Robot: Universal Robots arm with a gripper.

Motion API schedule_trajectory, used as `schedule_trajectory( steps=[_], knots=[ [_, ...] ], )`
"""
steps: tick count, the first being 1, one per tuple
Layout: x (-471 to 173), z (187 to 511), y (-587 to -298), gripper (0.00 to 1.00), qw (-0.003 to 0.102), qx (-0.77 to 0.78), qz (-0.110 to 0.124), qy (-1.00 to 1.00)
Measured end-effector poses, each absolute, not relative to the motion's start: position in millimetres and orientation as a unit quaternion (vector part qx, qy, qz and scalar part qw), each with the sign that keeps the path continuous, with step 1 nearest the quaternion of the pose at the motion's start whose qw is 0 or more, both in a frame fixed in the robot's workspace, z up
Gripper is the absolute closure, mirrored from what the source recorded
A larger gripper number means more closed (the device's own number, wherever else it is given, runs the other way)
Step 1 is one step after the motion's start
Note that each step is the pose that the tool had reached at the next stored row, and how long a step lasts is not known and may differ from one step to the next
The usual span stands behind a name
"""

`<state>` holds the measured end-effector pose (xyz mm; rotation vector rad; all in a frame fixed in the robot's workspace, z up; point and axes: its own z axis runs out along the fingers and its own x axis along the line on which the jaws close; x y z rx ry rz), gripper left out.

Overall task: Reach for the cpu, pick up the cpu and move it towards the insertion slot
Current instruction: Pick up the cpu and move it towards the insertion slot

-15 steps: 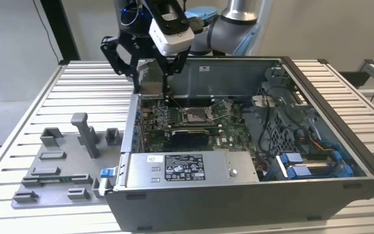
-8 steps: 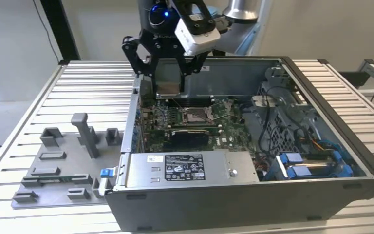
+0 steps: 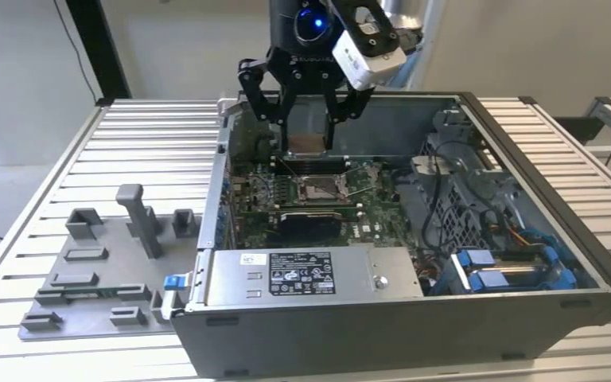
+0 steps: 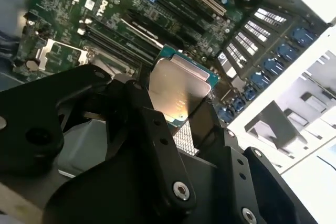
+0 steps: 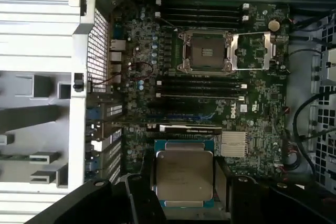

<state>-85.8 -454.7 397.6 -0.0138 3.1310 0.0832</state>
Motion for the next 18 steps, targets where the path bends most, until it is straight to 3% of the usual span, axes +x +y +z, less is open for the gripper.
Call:
schedule_trajectory(
  steps=[18],
  knots=[
    [-36.8, 397.6, -454.5, 1.00, 0.005, -0.004, 0.027, 1.000]
  ],
)
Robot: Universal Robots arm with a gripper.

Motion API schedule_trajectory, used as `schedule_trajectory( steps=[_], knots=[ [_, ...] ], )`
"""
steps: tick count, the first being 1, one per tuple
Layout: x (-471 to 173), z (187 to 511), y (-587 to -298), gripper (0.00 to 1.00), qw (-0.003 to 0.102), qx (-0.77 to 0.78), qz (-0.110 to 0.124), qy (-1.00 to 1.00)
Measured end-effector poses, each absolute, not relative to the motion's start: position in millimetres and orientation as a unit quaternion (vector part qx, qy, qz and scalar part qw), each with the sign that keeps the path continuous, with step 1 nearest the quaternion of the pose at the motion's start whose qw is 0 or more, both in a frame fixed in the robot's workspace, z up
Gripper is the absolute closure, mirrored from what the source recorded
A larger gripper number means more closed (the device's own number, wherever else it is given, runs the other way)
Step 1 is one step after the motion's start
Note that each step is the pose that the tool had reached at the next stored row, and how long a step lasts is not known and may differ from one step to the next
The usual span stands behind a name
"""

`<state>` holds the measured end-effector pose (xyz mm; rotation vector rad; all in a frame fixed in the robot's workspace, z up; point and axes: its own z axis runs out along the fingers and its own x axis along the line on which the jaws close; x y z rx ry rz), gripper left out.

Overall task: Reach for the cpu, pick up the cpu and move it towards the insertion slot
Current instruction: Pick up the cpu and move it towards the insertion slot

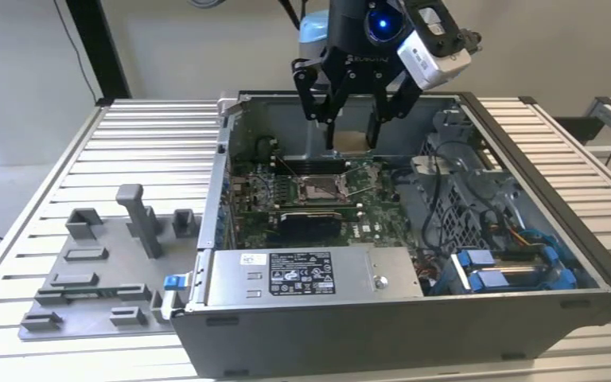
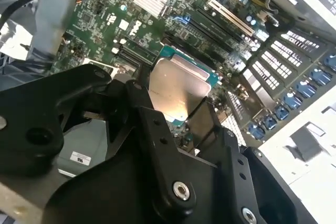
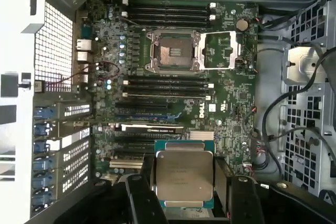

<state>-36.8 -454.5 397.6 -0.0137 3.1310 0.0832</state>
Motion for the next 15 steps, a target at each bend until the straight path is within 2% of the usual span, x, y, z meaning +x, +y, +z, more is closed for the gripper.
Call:
schedule_trajectory(
  steps=[15],
  knots=[
    [-36.8, 393.8, -406.2, 1.00, 0.005, -0.004, 0.026, 1.000]
  ],
)
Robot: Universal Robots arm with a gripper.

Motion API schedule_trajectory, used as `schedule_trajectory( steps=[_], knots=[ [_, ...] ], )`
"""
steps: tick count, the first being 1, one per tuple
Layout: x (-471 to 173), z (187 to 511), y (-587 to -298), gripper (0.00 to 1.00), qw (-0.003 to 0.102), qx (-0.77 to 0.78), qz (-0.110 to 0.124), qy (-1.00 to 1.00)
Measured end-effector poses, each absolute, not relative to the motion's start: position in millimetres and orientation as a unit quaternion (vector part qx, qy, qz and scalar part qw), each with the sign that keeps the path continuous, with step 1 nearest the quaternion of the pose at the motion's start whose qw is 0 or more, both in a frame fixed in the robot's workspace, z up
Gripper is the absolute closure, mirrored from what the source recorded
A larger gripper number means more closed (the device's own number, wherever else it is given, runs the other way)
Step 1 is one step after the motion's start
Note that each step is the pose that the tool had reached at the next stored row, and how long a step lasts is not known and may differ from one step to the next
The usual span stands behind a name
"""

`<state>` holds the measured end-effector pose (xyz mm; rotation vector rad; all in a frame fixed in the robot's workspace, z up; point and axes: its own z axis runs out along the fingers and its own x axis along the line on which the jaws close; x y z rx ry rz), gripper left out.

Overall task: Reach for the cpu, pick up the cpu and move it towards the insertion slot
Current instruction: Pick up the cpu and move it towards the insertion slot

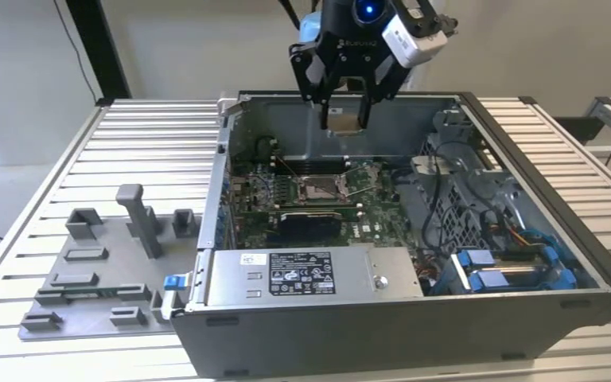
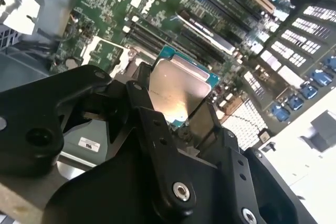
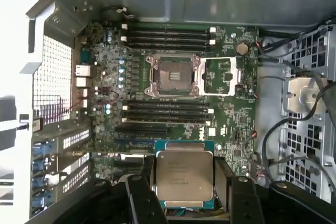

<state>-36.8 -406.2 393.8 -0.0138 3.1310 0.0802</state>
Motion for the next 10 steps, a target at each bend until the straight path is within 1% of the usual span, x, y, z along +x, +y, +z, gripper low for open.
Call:
schedule_trajectory(
  steps=[10],
  knots=[
    [-37.0, 390.4, -369.8, 1.00, 0.005, -0.004, 0.025, 1.000]
  ],
)
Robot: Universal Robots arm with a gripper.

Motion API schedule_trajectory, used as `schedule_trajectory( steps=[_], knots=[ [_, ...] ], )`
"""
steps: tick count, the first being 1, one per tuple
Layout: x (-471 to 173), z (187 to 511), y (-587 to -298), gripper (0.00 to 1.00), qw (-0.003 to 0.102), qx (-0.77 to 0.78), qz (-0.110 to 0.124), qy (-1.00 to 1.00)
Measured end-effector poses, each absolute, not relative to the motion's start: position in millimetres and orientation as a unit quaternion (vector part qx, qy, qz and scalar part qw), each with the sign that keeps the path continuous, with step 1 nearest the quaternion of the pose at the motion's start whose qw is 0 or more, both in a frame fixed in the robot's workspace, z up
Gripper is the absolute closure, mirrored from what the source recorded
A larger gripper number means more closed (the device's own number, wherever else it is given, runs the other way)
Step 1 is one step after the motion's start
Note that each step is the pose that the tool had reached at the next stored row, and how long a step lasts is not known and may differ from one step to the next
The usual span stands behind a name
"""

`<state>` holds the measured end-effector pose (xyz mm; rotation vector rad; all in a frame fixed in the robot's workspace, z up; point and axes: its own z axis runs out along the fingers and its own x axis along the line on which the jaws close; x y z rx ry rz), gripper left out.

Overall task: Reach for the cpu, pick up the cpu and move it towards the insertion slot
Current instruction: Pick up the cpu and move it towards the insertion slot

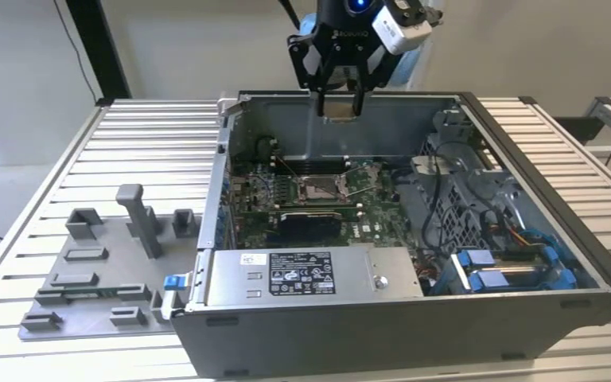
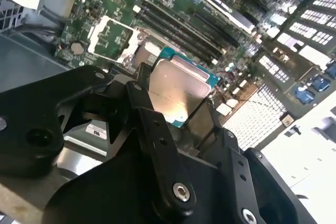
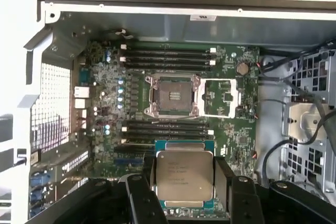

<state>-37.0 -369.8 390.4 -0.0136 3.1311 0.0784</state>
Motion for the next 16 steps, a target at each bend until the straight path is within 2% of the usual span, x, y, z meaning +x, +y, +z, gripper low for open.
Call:
schedule_trajectory(
  steps=[11, 16],
  knots=[
    [-39.6, 387.9, -339.7, 1.00, 0.005, -0.004, 0.025, 1.000],
    [-40.3, 387.9, -336.5, 1.00, 0.005, -0.004, 0.025, 1.000]
  ],
)
